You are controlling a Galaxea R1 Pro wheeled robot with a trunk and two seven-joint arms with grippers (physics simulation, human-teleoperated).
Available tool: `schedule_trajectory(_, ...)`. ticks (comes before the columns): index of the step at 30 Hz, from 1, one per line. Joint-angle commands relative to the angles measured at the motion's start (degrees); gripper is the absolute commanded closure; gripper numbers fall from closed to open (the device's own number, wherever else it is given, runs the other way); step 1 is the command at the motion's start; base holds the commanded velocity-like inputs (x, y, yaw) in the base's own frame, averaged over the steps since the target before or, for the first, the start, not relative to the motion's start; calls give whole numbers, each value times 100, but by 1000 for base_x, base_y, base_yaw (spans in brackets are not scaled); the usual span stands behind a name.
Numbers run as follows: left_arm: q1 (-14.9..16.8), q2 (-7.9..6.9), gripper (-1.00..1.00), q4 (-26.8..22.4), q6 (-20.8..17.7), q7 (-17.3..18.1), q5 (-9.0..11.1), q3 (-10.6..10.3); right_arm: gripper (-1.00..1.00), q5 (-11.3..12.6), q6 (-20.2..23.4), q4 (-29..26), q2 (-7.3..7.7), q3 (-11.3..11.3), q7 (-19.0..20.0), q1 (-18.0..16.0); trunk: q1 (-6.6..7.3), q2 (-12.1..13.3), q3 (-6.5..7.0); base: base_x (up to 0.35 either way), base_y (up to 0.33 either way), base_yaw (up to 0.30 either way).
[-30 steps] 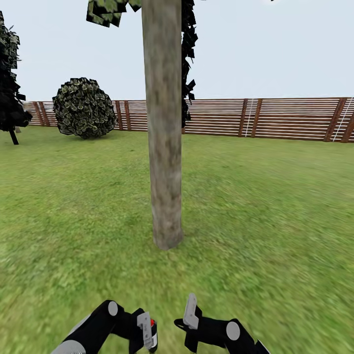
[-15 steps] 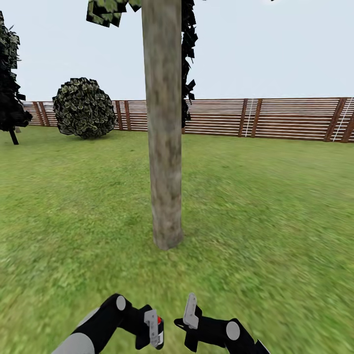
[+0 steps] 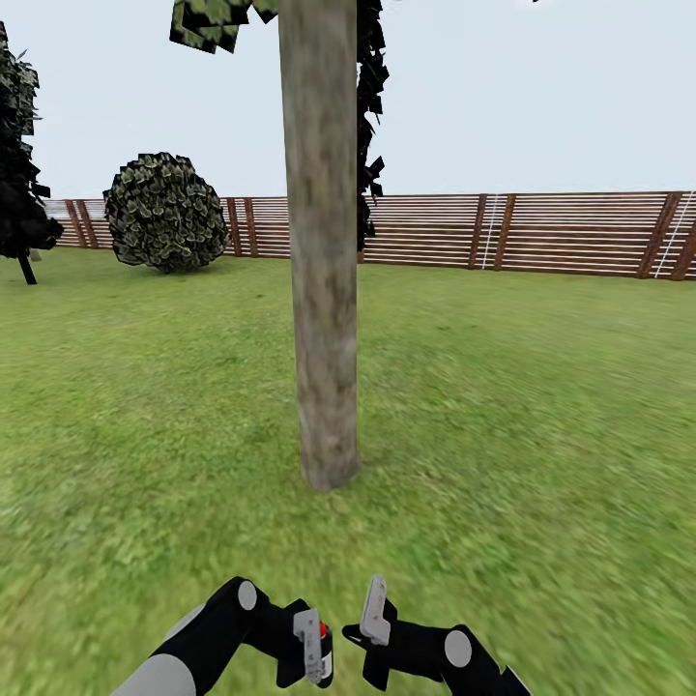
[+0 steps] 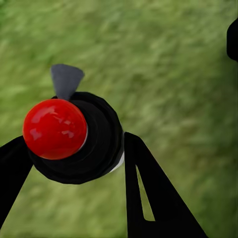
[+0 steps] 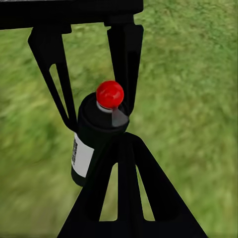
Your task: In the garden, pick up the pesticide atomizer on the floor and spray pesticide onto both trees until each tree trunk is fully covered.
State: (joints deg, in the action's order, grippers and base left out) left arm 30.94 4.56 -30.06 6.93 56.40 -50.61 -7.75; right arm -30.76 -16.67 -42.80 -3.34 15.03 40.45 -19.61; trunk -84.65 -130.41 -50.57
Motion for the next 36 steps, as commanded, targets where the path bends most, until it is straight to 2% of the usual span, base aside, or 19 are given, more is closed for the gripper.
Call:
schedule_trajectory(1, 0, 0, 100, 0, 2, 2, 4, 1, 100, 0, -1, 0, 0, 0, 1, -1, 0, 0, 0, 0, 0, 0)
schedule_trajectory(7, 1, 4, 100, 0, 27, 29, 7, -5, 100, 0, -2, 0, 0, 0, -2, -4, 0, 0, 0, 0, 0, 0)
schedule_trajectory(14, 16, 1, 100, -171, 37, 290, 7, 0, 100, 0, -1, 0, 0, 0, -2, -5, 0, 0, 0, 0, 0, 0)
schedule_trajectory(36, 18, 64, 100, -220, 57, 319, 16, 1, 100, 0, -1, 0, 0, 0, -2, -6, 0, 0, 0, 0, 0, 0)
